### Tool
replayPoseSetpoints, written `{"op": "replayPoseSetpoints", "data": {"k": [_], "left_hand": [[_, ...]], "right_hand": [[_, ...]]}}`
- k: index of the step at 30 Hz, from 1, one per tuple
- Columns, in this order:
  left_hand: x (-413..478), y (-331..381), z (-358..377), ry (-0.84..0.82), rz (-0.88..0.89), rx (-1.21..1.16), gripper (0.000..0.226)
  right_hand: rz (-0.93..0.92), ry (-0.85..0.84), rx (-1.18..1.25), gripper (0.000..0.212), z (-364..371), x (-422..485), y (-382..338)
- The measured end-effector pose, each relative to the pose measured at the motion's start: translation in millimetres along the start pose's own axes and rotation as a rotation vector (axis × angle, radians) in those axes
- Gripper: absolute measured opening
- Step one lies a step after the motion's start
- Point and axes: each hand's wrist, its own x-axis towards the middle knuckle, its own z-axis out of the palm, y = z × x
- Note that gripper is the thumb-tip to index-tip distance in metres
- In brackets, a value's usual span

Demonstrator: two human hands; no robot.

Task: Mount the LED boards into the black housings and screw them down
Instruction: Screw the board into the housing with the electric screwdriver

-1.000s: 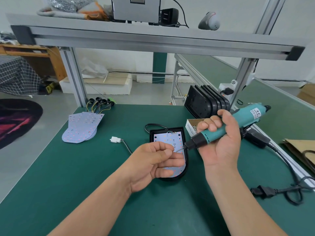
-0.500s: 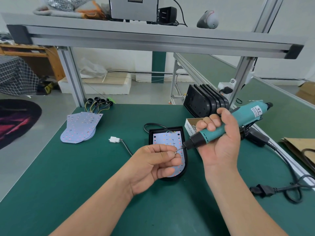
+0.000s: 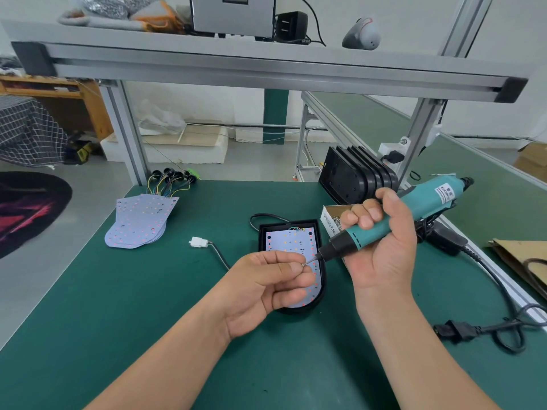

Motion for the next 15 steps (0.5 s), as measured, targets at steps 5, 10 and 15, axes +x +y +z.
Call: {"op": "replayPoseSetpoints", "data": {"k": [5,10,15], "left_hand": [[0.2,-0.5,-0.4,0.003,0.003,-0.004,0.022],[-0.2,-0.4,0.1,0.016,0.019,0.024,0.02],[-0.3,-0.9,1.5,0.024,0.05,0.054,0.023]], "right_hand": [[0.0,-0.001,-0.001,0.01,-2.4,0.8,-0.4],[-0.009,-0.013,-0.03,0.01,-4.3,2.6,0.8],[-0.011,-0.019,-0.054,0.01,-6.8,4.3,1.1]]}}
